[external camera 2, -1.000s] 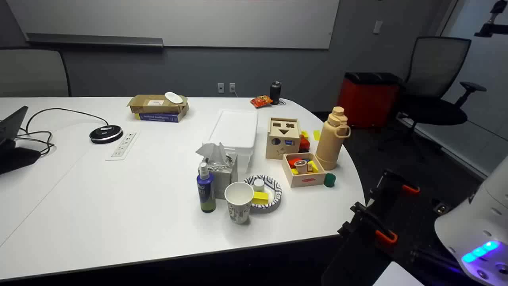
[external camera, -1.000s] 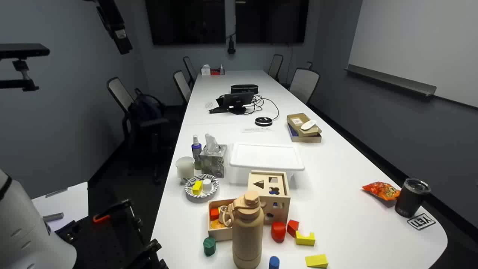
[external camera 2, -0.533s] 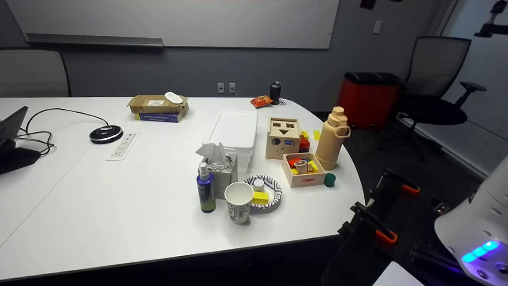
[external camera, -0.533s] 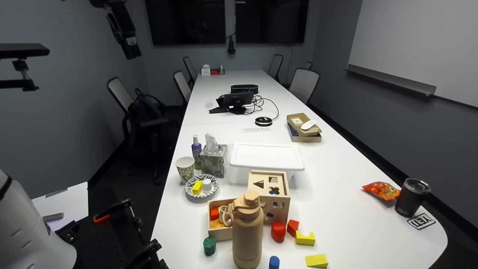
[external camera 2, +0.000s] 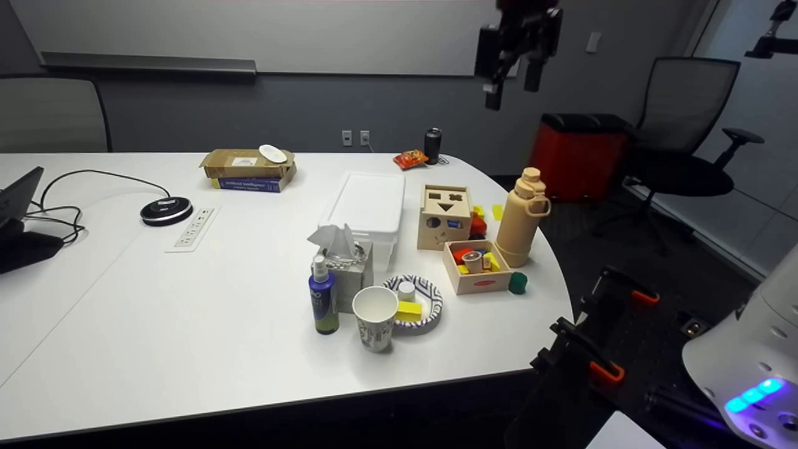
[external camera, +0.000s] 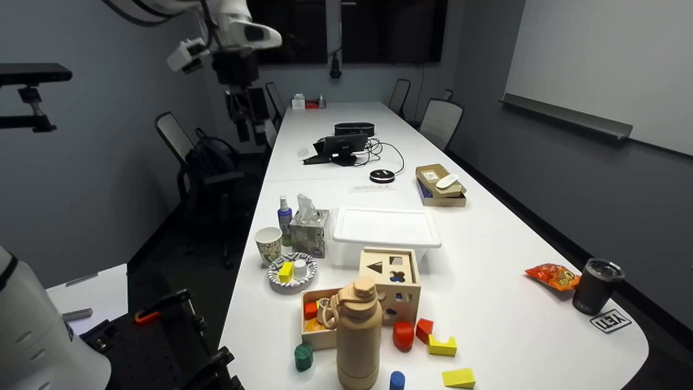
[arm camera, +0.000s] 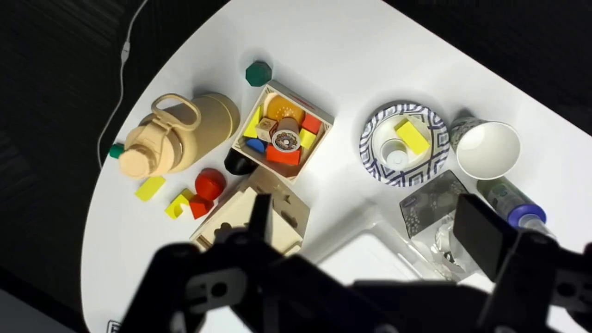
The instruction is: Put the white item in the box
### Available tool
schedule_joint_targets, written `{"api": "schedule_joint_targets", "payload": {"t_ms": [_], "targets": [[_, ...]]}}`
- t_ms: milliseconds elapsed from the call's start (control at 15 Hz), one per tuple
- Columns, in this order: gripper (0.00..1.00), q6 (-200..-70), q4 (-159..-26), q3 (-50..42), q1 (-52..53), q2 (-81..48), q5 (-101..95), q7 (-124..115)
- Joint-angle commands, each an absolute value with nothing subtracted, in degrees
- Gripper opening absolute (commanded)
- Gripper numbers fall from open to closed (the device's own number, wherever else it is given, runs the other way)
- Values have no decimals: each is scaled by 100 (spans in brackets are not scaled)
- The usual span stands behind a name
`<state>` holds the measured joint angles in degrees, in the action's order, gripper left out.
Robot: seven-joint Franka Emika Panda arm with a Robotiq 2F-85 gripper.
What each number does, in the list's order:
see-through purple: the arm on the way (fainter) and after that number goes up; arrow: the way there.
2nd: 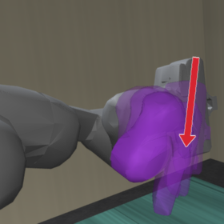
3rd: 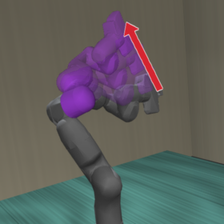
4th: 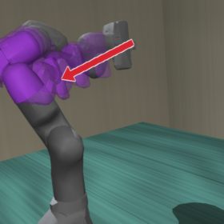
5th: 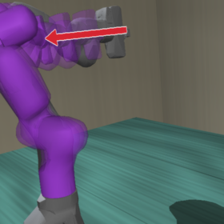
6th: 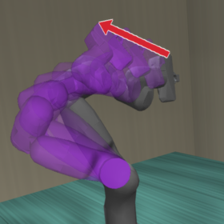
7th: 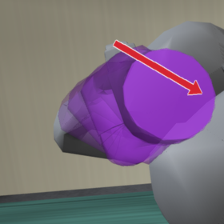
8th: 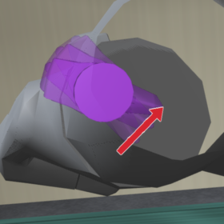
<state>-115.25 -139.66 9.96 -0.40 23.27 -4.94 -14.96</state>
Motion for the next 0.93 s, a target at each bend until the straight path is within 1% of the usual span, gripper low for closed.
{"api": "schedule_joint_targets", "payload": {"t_ms": [0,267,467,867], "targets": [[100,-12276,-13587,801,-71,817,-807,-1336],[100,-13090,-13247,536,36,-666,-816,-1110],[100,-13403,-12832,476,120,-1630,-600,-633],[100,-13387,-12038,560,350,-2929,-372,-222]]}}
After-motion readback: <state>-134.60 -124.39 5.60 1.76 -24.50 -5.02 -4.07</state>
